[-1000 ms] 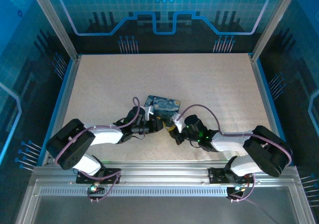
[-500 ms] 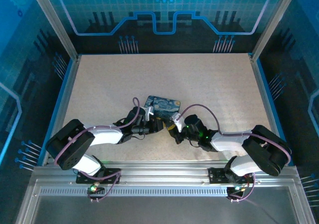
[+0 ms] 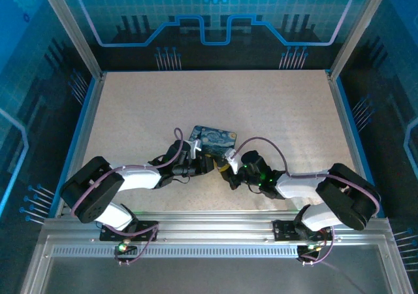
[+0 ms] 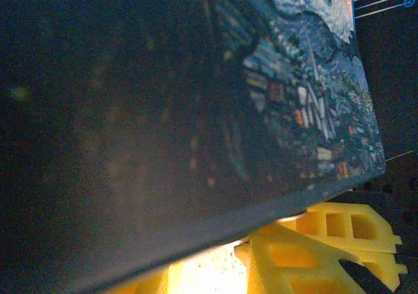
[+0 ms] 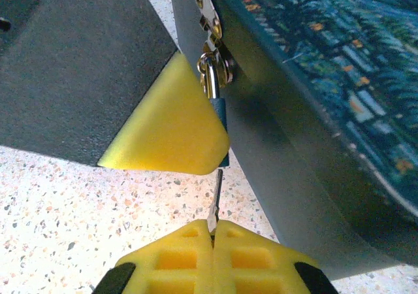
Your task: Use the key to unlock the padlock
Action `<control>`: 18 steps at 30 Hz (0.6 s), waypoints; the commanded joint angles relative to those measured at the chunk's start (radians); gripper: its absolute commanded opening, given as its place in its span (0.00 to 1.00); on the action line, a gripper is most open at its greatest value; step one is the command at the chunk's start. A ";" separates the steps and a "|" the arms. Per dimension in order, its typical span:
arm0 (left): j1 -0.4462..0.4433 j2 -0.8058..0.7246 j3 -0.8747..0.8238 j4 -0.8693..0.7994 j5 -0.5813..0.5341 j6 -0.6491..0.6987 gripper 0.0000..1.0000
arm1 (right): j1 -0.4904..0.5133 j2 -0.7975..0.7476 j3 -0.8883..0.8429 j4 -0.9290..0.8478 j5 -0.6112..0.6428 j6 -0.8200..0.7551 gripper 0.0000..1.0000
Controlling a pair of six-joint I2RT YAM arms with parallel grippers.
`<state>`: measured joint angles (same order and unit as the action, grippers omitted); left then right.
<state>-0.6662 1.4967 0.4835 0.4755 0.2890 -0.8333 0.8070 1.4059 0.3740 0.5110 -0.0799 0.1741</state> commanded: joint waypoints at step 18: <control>-0.009 -0.033 0.034 0.018 0.016 -0.022 0.27 | 0.017 0.005 0.002 0.099 0.037 -0.008 0.00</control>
<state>-0.6689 1.4963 0.4839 0.4759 0.2848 -0.8398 0.8108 1.4075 0.3740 0.5400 -0.0765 0.1745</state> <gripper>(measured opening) 0.275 0.062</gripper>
